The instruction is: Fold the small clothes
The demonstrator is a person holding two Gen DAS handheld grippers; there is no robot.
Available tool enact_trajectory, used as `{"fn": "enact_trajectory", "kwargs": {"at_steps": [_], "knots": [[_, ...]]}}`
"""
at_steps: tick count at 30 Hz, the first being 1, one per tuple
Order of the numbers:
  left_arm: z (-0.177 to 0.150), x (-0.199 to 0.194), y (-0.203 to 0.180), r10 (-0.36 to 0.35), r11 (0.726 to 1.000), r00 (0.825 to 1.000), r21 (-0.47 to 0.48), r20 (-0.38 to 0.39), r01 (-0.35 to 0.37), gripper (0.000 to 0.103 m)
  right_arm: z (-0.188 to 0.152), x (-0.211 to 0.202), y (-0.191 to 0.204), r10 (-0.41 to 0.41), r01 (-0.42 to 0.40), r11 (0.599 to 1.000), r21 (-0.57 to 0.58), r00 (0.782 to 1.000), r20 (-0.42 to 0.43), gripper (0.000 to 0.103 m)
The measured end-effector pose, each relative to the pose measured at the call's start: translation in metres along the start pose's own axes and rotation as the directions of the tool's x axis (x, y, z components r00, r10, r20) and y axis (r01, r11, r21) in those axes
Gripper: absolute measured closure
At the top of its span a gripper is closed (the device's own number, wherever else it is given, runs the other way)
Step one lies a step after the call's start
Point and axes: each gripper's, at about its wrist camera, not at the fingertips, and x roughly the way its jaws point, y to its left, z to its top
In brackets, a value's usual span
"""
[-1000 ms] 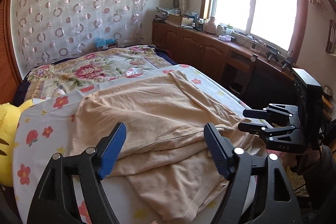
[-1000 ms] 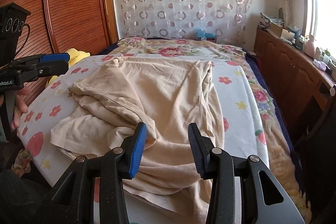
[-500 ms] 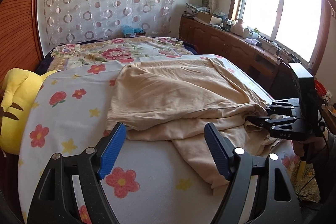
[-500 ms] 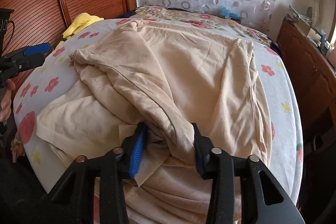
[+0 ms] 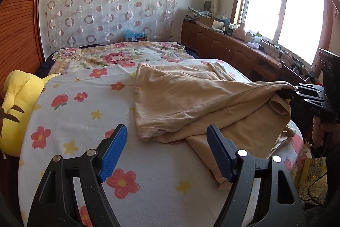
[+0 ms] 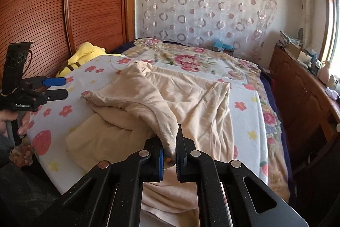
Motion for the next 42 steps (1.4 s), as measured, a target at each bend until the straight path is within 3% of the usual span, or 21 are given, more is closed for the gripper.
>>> {"fn": "enact_trajectory", "kwargs": {"at_steps": [6, 14, 19, 23, 26, 33, 42], "knots": [[0.003, -0.006, -0.003, -0.001, 1.000, 1.000, 0.001, 0.019, 0.001, 0.025, -0.012, -0.025, -0.007, -0.039, 0.039, 0.998, 0.054, 0.999, 0.005, 0.095], [0.005, -0.007, -0.005, 0.014, 1.000, 0.999, 0.002, 0.041, -0.014, 0.025, -0.049, -0.020, -0.014, -0.069, 0.082, 0.991, 0.110, 0.991, -0.117, 0.095], [0.007, -0.011, -0.003, 0.022, 1.000, 0.998, -0.001, 0.052, -0.022, 0.025, -0.047, -0.018, -0.011, -0.070, 0.087, 0.989, 0.122, 0.988, -0.134, 0.081], [0.007, -0.012, -0.004, 0.030, 1.000, 0.998, -0.001, 0.056, -0.030, 0.025, -0.037, -0.035, -0.016, -0.083, 0.092, 0.991, 0.102, 0.992, -0.093, 0.066], [0.006, -0.011, -0.004, 0.031, 1.000, 0.998, -0.001, 0.057, -0.031, 0.025, -0.032, -0.044, -0.013, -0.084, 0.088, 0.993, 0.082, 0.995, -0.056, 0.062], [0.004, -0.015, 0.001, 0.056, 0.998, 0.996, -0.012, 0.072, -0.055, 0.025, -0.011, -0.027, 0.011, -0.033, 0.033, 0.999, 0.019, 0.999, -0.019, 0.062], [-0.001, -0.022, 0.018, 0.083, 0.995, 0.992, -0.054, 0.091, -0.079, 0.025, 0.028, 0.044, 0.068, 0.130, -0.135, 0.988, -0.072, 0.989, -0.070, 0.062]]}}
